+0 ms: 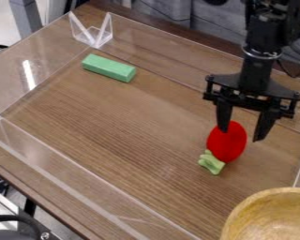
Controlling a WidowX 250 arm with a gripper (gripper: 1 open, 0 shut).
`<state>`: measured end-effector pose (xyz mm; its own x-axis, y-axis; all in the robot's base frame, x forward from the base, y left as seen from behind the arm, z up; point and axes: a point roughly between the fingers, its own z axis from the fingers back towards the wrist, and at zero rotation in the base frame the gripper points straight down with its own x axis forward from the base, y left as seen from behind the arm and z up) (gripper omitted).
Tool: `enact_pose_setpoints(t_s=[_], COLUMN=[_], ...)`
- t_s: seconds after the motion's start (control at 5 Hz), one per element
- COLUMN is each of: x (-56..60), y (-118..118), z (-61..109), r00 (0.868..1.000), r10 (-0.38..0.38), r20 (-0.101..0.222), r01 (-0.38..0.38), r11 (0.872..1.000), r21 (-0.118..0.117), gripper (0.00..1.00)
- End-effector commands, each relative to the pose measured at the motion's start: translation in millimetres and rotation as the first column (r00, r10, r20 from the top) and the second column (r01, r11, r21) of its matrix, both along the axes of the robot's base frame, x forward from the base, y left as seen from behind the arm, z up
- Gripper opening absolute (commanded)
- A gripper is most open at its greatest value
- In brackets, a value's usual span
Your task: Move the red fruit to the left
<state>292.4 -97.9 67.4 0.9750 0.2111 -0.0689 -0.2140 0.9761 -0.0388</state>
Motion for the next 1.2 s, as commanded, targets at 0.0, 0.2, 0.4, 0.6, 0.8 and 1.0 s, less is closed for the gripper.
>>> enact_pose_setpoints(t_s=[0.0,0.2,0.4,0.6,0.8,1.0], x=[13.0,16.5,21.4,17.5,13.0,14.6], y=[-4.4,-7.9,-9.1,-6.6,-4.5,1.9], z=[12.2,21.6,35.7,30.1,22.8,41.9], r00=[0.997,0.997,0.995,0.995,0.994,0.992], r10=[0.062,0.048,0.037,0.05,0.064,0.071], r20=[0.052,0.068,0.089,0.088,0.086,0.107], r01=[-0.061,-0.046,-0.031,-0.045,-0.058,-0.06], r11=[0.998,0.998,0.997,0.997,0.996,0.994], r21=[-0.012,-0.036,-0.065,-0.067,-0.066,-0.096], gripper=[0.0,0.0,0.0,0.0,0.0,0.0])
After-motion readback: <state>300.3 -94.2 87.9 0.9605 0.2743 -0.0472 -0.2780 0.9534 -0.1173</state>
